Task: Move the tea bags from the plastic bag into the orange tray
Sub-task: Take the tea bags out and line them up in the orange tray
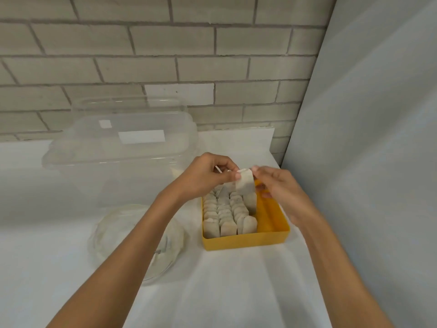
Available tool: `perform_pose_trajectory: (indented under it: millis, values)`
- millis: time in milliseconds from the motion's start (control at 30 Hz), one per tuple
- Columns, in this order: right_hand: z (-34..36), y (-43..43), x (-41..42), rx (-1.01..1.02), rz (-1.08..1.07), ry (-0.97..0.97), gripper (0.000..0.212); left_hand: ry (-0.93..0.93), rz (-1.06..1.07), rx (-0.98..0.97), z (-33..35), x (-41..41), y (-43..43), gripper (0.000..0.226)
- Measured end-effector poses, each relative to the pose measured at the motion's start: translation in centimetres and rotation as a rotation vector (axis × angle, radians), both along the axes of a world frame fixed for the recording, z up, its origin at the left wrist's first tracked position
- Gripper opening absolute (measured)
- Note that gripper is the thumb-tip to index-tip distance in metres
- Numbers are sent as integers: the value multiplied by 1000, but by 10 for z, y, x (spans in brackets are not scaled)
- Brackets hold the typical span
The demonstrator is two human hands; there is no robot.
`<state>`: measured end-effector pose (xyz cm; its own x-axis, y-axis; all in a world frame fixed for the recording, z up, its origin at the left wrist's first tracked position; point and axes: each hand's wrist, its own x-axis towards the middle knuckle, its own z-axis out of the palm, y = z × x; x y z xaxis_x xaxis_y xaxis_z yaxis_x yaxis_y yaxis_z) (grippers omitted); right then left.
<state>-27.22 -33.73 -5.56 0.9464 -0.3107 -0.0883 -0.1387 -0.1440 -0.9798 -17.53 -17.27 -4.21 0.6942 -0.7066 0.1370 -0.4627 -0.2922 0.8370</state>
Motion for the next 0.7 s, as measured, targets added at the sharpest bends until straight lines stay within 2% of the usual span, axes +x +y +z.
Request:
perform_pose_trajectory:
  millis: [100,200,267,467,700]
  values:
    - [8,-9,4,-148,102,-170,15,-99,13,83,0,5,-15,13]
    - [2,-20,16,-376,108,-180,14,-141,6,108,-4,9,-26,16]
    - [-5,-32,24,-444,81,-164,11,-161,47,119,-9,14,-29,15]
    - [-31,-53,37,-809,131,139,14,-129,155,154,-22,20,-23,19]
    - [-54,-39,58,-821,233,373,16,-65,180,123,-30,19,-10,8]
